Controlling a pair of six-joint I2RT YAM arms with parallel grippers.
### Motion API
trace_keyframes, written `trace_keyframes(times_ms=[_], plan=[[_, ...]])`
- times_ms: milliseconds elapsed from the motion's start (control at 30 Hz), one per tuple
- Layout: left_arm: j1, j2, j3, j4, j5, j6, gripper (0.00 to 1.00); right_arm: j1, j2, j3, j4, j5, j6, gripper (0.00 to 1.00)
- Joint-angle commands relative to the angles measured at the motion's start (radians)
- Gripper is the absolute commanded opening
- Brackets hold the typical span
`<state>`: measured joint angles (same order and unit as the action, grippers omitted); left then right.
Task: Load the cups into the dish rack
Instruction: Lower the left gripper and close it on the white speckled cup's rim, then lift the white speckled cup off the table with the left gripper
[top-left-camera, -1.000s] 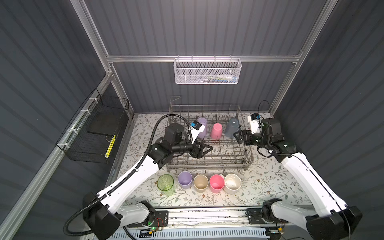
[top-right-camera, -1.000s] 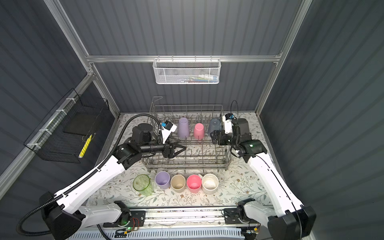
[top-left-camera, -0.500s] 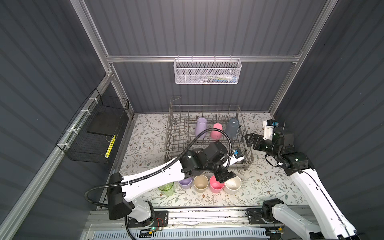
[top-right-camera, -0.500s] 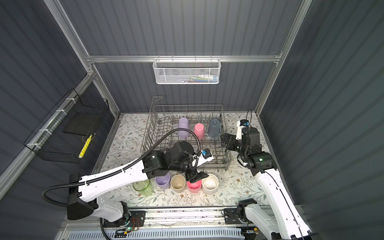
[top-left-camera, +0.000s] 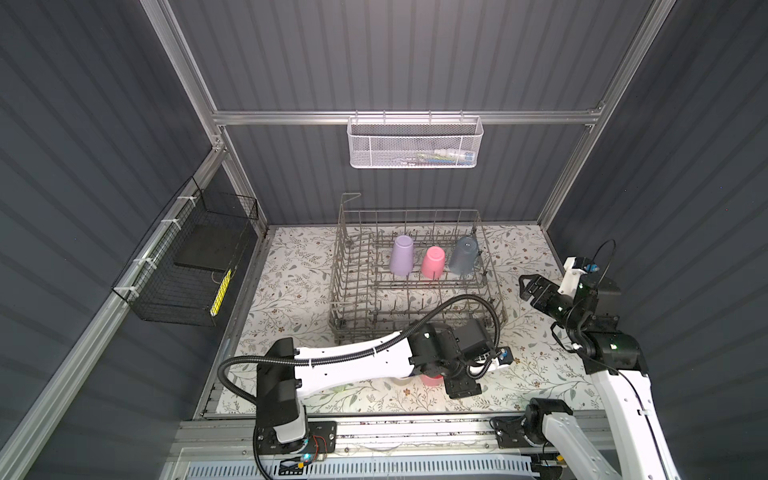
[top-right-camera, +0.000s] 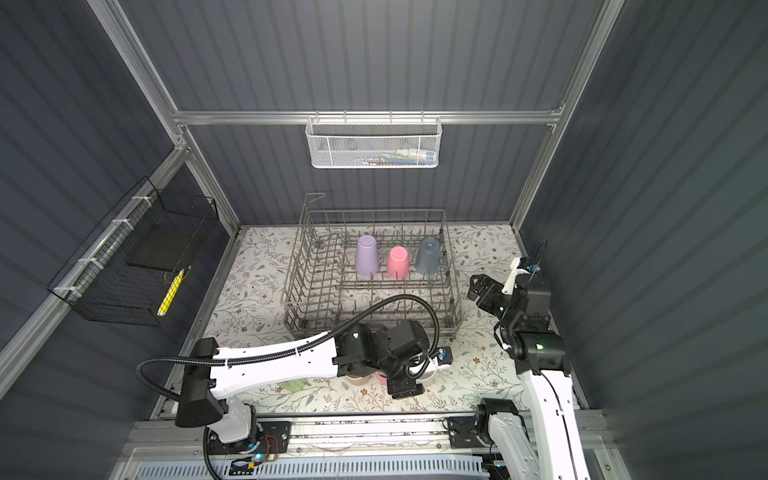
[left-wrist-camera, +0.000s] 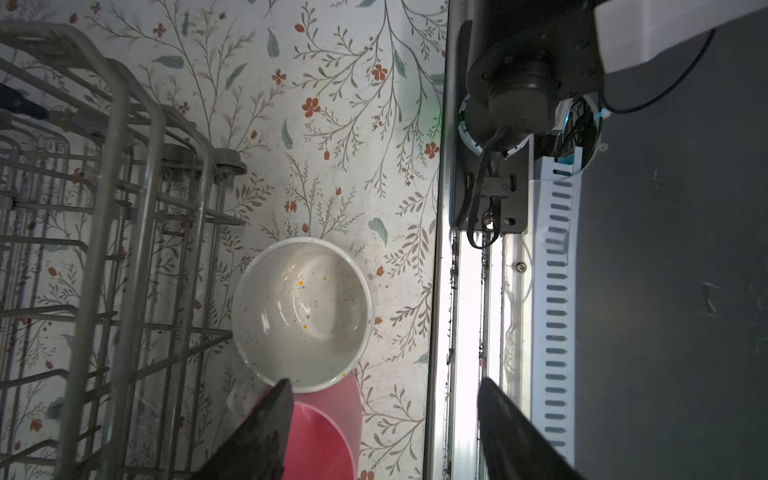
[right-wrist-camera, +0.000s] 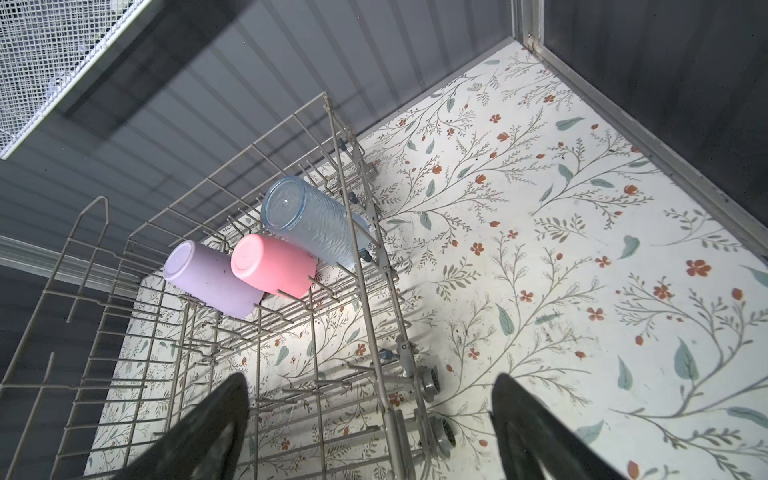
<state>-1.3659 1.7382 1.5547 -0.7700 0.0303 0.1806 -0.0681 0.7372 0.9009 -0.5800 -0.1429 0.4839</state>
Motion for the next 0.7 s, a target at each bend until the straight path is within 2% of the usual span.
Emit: trace_keyframes(times_ms=[0,667], plan=[[-0.004,0.050,0.063,-0.069,0.021,0.019,0.68,-0.011,-0.027,-0.017,-0.027,-0.029,-0.002,0.91],[-0.008,0.269,0.119,-0.035,-0.041,-0.011,0.64,-0.036,-0.062,-0.089,-0.006,-0.080,-0.001,0.92]])
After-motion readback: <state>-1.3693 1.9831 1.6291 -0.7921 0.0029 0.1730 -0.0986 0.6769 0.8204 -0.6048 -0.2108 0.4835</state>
